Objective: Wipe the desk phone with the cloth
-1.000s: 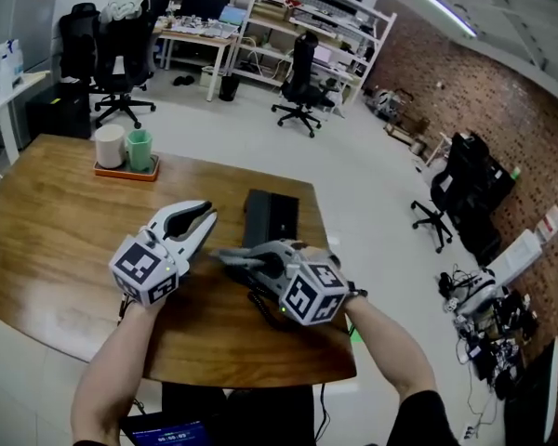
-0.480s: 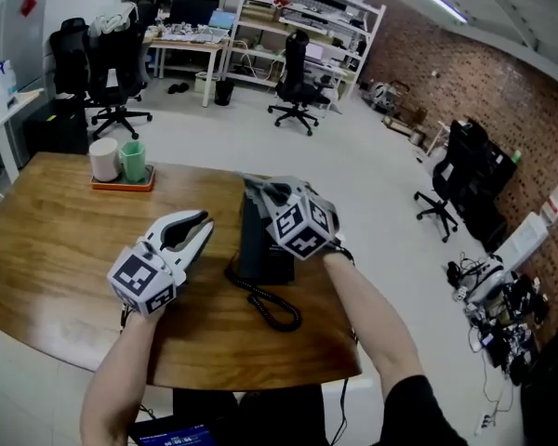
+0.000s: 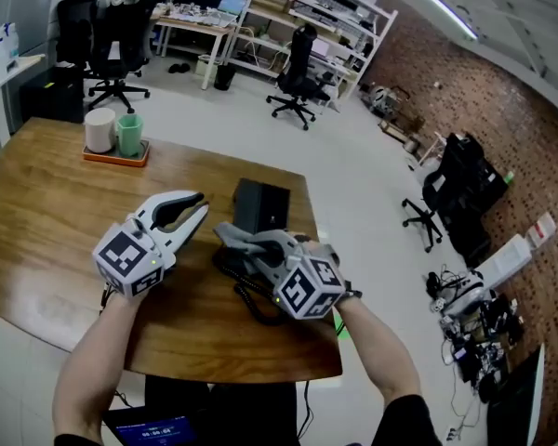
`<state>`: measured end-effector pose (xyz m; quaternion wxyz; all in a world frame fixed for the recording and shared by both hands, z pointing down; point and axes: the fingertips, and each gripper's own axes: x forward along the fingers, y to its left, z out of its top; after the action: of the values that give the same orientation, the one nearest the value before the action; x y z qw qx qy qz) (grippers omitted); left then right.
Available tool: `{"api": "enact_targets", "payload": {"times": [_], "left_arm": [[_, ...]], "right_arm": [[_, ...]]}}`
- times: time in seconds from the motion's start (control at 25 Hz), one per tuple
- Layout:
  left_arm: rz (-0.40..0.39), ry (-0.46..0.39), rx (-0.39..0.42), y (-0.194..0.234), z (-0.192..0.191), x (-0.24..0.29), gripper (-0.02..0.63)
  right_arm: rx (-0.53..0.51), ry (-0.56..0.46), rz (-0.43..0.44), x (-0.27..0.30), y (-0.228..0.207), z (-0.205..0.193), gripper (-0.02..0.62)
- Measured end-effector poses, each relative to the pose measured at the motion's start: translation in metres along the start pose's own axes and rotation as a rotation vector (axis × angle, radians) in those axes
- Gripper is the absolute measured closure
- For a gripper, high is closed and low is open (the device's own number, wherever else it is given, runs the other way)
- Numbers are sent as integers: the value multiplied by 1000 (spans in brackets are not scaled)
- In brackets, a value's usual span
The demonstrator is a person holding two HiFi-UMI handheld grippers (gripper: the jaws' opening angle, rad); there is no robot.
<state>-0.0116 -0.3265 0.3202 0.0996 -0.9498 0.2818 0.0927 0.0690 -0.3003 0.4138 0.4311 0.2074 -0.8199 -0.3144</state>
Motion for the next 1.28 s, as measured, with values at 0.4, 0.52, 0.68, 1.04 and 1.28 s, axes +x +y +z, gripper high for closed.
{"api": "enact_targets", "payload": {"times": [0.4, 0.52, 0.68, 1.04, 1.28], "left_arm": [[4, -4, -7, 3, -6, -8, 566], [-1, -3, -3, 1, -6, -7, 566], [-7, 5, 15, -1, -4, -6, 566], [-12, 3, 15, 4, -8, -6, 566], [-4, 4, 8, 6, -5, -9, 566]], "right_arm": [[142, 20, -328, -4, -113, -16, 571], [206, 102, -393, 16, -146, -43, 569], [178, 145, -334, 29, -130, -61, 569], [-47, 72, -40, -4, 7, -18, 569], [-129, 38, 139, -25, 52, -6, 570]]}}
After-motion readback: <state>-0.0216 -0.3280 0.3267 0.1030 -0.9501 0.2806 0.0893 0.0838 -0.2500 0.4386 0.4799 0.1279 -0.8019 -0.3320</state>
